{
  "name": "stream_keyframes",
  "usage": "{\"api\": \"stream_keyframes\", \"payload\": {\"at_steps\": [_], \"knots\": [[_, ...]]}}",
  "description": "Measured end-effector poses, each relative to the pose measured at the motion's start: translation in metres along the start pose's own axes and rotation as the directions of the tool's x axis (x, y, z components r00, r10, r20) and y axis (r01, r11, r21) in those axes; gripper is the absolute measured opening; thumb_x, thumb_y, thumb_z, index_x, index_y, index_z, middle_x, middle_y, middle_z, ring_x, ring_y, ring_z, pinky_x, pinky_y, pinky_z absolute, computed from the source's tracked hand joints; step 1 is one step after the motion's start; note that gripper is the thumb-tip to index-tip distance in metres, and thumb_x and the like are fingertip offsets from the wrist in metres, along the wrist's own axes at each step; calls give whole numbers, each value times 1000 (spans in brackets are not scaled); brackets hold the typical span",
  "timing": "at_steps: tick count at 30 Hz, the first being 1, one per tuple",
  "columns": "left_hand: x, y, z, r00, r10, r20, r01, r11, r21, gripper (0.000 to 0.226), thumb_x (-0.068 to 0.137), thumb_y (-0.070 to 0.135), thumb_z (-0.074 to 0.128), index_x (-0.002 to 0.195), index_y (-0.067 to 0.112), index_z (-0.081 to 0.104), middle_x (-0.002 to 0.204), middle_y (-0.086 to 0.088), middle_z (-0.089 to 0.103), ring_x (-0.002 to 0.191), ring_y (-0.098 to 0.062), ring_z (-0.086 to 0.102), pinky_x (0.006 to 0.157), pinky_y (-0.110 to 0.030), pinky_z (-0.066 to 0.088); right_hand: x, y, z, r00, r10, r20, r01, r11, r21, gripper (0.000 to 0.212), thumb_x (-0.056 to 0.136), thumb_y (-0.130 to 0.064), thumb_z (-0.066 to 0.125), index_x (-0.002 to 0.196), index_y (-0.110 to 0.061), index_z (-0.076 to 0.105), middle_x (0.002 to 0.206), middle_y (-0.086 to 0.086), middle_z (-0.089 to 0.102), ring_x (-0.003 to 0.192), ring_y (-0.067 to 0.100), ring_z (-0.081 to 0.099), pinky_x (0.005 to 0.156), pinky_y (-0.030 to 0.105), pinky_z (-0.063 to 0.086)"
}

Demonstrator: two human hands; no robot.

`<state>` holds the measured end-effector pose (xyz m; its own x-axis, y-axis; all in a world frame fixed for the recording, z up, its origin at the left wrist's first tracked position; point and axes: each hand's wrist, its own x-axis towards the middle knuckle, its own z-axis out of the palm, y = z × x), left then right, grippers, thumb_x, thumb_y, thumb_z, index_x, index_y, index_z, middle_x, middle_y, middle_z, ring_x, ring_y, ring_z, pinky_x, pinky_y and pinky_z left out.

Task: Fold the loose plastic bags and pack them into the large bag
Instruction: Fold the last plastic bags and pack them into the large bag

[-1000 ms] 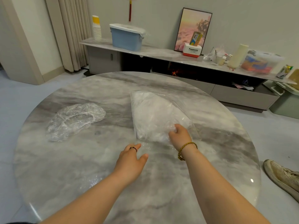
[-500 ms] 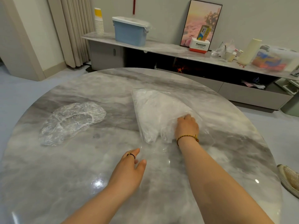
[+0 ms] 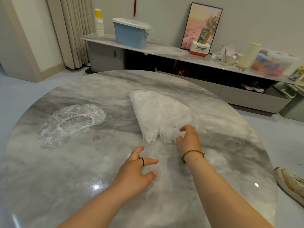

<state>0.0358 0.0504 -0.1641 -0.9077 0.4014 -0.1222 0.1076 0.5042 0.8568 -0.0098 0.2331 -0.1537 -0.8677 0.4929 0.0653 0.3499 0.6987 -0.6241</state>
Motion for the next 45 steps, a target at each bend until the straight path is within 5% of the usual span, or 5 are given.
{"api": "stream_keyframes", "payload": {"at_steps": [18,23,34,40,45], "knots": [[-53,-66,-123,914,-162,-372,371,706,604,53,99,35,31,147,21,14,156,0,1,144,-16,6,114,-27,10,-74,-95,61,618,-760,-203,764,641,-72,16,72,-15,46,78,-11,60,69,6,62,71,13,51,68,23,37],[-62,-83,-134,915,-281,-290,404,632,661,58,99,41,25,148,19,3,156,-1,-5,144,-15,-1,115,-27,7,-68,-147,105,824,-447,348,465,884,35,35,95,-18,45,129,-9,50,134,7,48,127,19,39,101,21,26],[-55,-89,-140,925,-322,-202,366,615,698,63,98,44,26,148,18,-3,156,-1,-12,144,-15,-8,115,-30,2,-1,-200,159,901,192,389,-241,967,81,52,91,-37,52,131,-7,38,130,11,51,123,29,45,99,36,42],[-58,-93,-147,944,-273,-187,323,637,700,63,98,44,28,148,21,-2,155,2,-12,143,-12,-8,115,-29,2,-2,-205,168,921,164,353,-147,986,-73,31,94,-22,46,120,-9,55,129,12,50,125,28,39,103,34,36],[-58,-99,-158,945,-190,-265,307,790,531,43,98,35,34,140,24,34,150,10,25,137,-7,25,106,-17,21,-10,-195,160,959,-60,277,-69,898,434,25,87,-8,49,64,-17,43,70,2,48,86,25,55,66,21,41]]}}
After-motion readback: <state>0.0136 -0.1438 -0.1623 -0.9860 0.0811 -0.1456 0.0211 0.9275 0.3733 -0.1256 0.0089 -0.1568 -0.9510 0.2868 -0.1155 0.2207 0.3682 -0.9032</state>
